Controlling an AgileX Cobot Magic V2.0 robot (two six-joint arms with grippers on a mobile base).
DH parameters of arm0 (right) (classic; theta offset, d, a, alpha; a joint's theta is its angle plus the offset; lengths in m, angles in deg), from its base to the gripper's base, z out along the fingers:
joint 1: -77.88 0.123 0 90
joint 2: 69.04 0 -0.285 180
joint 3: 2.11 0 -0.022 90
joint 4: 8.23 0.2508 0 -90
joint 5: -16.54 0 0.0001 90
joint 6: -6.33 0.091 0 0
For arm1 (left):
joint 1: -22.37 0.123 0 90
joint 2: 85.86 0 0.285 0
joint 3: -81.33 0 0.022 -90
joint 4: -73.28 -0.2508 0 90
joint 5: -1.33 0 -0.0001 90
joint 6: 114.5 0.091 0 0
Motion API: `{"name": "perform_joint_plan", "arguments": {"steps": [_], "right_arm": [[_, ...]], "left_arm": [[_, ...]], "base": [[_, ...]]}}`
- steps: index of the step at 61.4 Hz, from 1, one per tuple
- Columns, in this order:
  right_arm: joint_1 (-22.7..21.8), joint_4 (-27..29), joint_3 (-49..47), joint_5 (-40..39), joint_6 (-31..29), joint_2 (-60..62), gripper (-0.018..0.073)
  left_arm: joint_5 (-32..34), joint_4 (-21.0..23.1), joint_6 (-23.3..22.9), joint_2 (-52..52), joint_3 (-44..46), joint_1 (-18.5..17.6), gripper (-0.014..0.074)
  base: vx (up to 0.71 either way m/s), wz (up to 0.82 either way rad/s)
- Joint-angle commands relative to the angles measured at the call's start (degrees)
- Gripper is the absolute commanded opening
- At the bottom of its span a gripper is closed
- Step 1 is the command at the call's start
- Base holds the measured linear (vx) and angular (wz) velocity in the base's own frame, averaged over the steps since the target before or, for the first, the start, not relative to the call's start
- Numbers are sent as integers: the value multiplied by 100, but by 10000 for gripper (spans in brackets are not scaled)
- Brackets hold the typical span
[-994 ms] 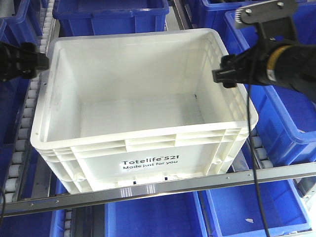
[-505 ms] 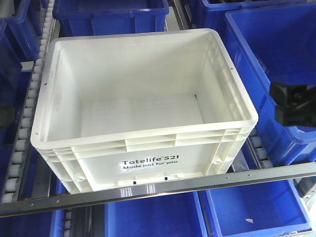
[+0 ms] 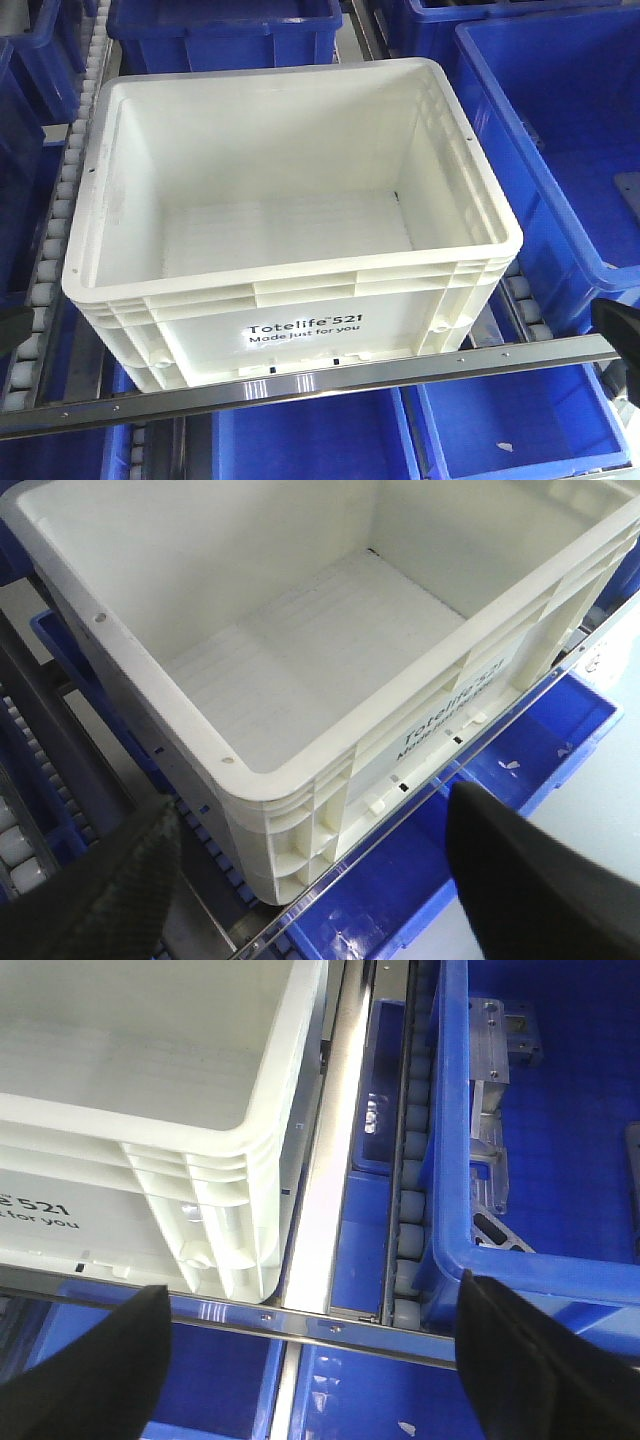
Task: Move bin from left to right shelf
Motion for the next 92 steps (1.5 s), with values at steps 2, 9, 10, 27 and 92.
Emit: {"name": "perform_joint_plan", "arguments": {"steps": [2, 9, 10, 27, 92], "right_arm": [[-14, -83, -154, -311, -68, -22, 479], [-14, -83, -154, -311, -87, -22, 355], [-14, -83, -154, -311, -87, -22, 332], [-14, -83, -154, -311, -66, -22, 9], [-14, -126, -154, -309, 26, -22, -9]], "left_arm": [[349, 187, 10, -25, 101, 14, 489], [349, 187, 10, -25, 101, 14, 408], [349, 187, 10, -25, 101, 14, 392], [373, 187, 10, -25, 101, 14, 145], [3075, -756, -343, 2645, -2319, 633, 34]], "base": [[0, 0], [0, 0], [0, 0], [0, 0], [0, 0]]}}
